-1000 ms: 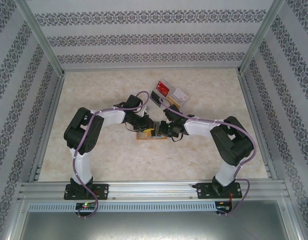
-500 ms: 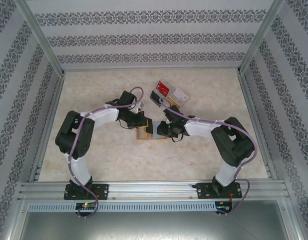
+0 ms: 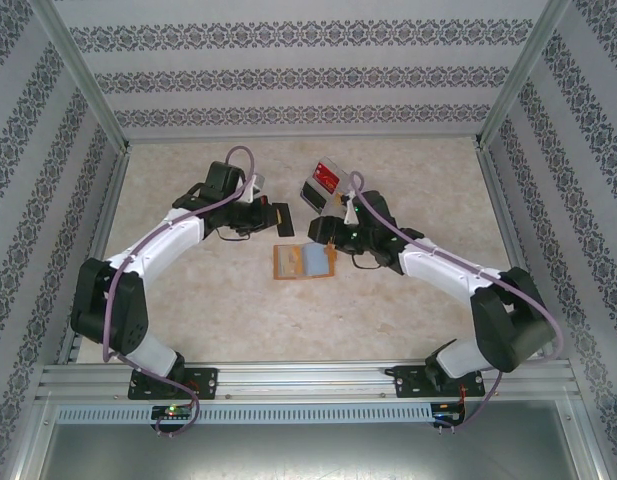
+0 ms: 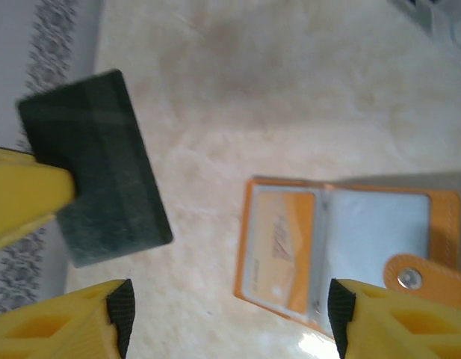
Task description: Take the credit cards out of the card holder
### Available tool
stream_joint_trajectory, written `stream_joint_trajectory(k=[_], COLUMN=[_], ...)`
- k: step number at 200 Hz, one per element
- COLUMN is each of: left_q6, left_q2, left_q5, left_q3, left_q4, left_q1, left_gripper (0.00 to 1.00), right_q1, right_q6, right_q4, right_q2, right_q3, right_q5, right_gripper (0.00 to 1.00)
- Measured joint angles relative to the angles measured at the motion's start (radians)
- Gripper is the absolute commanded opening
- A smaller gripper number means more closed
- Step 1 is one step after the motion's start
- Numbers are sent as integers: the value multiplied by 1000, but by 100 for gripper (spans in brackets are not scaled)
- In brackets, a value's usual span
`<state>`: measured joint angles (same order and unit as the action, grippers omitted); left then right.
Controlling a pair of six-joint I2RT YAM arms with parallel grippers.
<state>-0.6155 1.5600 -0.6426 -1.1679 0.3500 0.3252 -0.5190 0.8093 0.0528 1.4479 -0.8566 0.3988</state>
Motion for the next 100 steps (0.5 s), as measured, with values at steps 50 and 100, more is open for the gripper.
stream_joint_trajectory(k=[50,100], left_q6=[-189,-360], left_q2=[-20,-20], left_q5=[-96,-175], left_q3=[93,150], left_q4=[-254,-463], left_q1=[0,0], left_gripper=[3,4], right_q1=[46,69], right_q6=[69,184], right_q4=[126,273], right_q2=[-17,31], right_q3=[13,9], right_q5=[109,252], right_gripper=[76,69])
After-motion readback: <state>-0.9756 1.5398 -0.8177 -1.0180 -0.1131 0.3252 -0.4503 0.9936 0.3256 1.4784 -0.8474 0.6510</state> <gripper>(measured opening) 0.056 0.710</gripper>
